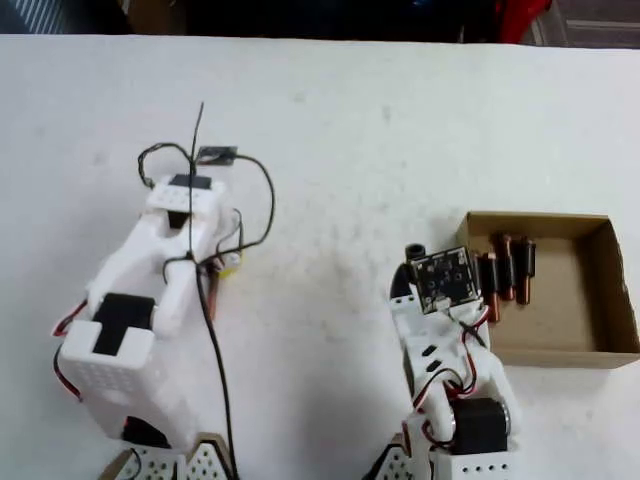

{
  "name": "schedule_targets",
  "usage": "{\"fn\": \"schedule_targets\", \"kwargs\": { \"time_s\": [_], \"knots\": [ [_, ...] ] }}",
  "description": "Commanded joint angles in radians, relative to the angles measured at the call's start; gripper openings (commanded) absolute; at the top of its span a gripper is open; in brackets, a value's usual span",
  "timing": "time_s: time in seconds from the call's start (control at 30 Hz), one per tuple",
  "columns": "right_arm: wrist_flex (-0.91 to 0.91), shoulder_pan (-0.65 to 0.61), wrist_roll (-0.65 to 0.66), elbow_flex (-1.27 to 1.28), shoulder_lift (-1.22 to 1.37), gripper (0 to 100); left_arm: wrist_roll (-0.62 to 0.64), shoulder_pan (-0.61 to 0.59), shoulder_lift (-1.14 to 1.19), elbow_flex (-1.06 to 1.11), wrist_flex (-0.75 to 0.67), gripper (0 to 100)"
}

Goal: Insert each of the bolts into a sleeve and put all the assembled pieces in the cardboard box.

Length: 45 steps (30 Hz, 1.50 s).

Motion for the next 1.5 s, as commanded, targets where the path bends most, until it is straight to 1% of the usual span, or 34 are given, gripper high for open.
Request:
{"fn": "schedule_targets", "kwargs": {
  "time_s": [0.0, 0.07, 0.17, 0.27, 0.37, 0.47, 0.6, 0.77, 0.87, 1.13, 1.23, 1.33, 1.47],
  "knots": [
    [-0.027, 0.004, 0.002, 0.012, -0.013, 2.1, 0.003, 0.031, -0.015, -0.118, 0.074, 2],
    [-0.027, -0.007, 0.002, 0.017, -0.013, 2.1, -0.02, 0.038, -0.015, -0.166, 0.166, 2],
    [-0.022, -0.058, 0.002, 0.017, -0.013, 2.1, -0.146, 0.064, -0.015, -0.206, 0.259, 2],
    [-0.022, -0.091, 0.002, 0.018, -0.013, 1.9, -0.126, 0.073, -0.039, -0.201, 0.285, 2],
    [-0.022, -0.127, 0.002, 0.018, -0.012, 1.9, -0.127, 0.074, -0.133, -0.152, 0.285, 2],
    [-0.025, -0.168, 0.002, 0.018, -0.012, 1.8, -0.127, 0.087, -0.3, -0.061, 0.262, 2],
    [-0.027, -0.216, 0.002, 0.018, -0.012, 1.8, -0.127, 0.113, -0.547, 0.115, 0.183, 2],
    [-0.027, -0.286, 0.002, 0.018, -0.012, 1.8, -0.127, 0.107, -0.822, 0.288, 0.104, 2],
    [-0.028, -0.335, 0.002, 0.018, -0.012, 1.7, -0.127, 0.11, -0.96, 0.344, 0.103, 2],
    [-0.116, -0.472, -0.006, 0.018, -0.007, 1.7, -0.127, 0.11, -1.291, 0.45, 0.104, 2],
    [-0.165, -0.526, -0.006, 0.029, -0.008, 1.7, -0.127, 0.111, -1.419, 0.496, 0.101, 2],
    [-0.274, -0.575, -0.006, 0.1, -0.008, 1.7, -0.127, 0.111, -1.549, 0.531, 0.101, 2],
    [-0.432, -0.585, -0.006, 0.201, -0.008, 1.7, -0.127, 0.111, -1.712, 0.572, 0.1, 2]
  ]
}}
